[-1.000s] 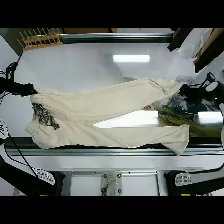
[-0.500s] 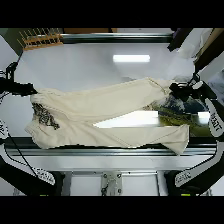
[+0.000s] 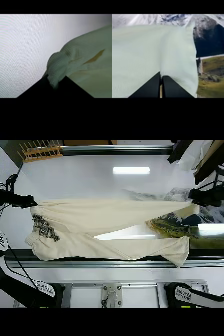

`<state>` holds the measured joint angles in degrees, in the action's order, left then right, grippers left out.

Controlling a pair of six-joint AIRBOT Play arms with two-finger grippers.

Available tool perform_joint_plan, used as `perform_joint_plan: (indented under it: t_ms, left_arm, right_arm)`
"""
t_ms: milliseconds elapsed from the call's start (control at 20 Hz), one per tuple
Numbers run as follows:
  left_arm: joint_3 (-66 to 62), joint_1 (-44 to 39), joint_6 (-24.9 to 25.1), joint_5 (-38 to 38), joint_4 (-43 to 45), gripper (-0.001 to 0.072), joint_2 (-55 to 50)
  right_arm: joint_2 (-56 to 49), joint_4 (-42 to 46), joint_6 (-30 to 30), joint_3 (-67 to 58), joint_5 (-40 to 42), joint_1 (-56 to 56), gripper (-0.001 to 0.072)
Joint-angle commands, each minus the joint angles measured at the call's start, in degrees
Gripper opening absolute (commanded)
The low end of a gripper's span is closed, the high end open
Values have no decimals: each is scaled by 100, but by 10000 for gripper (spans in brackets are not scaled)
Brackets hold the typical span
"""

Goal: Fold the clothes and pants, and hang the long-sleeved shirts on hangers.

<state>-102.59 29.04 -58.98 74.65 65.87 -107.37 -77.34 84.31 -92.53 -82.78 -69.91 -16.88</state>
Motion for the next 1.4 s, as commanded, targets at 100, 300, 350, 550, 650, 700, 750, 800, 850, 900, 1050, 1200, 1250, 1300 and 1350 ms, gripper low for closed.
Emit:
perform_joint_plan:
  t_ms: [100, 300, 350, 550, 650, 700, 750, 800, 850, 900, 1050, 1200, 1250, 1300, 1350]
  left_arm:
    - [-7, 4, 0, 28, 4, 20, 4]
    - [-7, 4, 2, 42, 2, 20, 4]
    - [-7, 4, 0, 48, 2, 20, 4]
    - [-7, 4, 0, 140, 4, 20, 4]
    - [-7, 4, 2, 144, 4, 20, 4]
    - [-7, 4, 0, 149, 4, 20, 4]
    - [-7, 4, 0, 157, 2, 20, 4]
    - [-7, 2, 0, 170, 2, 20, 4]
    - [-7, 2, 2, 177, 2, 21, 4]
    - [-7, 4, 2, 184, 2, 21, 4]
    - [-7, 2, 0, 190, 0, 21, 4]
    - [-7, 4, 2, 184, 2, 20, 4]
    - [-7, 4, 0, 181, 2, 20, 4]
    - [-7, 4, 0, 173, 0, 21, 4]
    - [-7, 2, 0, 186, -7, 20, 4]
  right_arm:
    - [138, 291, -588, -57, 566, 17, 15]
    - [-962, -175, -647, -1473, 2277, 22, 15]
    - [-1213, -302, -645, -2013, 2352, 22, 15]
    - [-1587, 42, -476, -2754, 2184, 35, 14]
    - [-1727, 442, -474, -2326, 1696, 31, 14]
    - [-1792, 603, -476, -1965, 1539, 31, 14]
    - [-1864, 686, -476, -1537, 1497, 31, 14]
    - [-1941, 699, -483, -1051, 1515, 31, 14]
    - [-2017, 699, -481, -625, 1545, 31, 15]
    - [-2087, 699, -483, -219, 1572, 31, 15]
    - [-2138, 699, -483, 494, 1709, 31, 16]
    - [-2063, 697, -483, 518, 1641, 28, 31]
    - [-1974, 695, -483, 509, 1641, 28, 170]
    - [-1853, 697, -481, 505, 1648, 28, 458]
    - [-1690, 699, -479, 487, 1648, 9, 635]
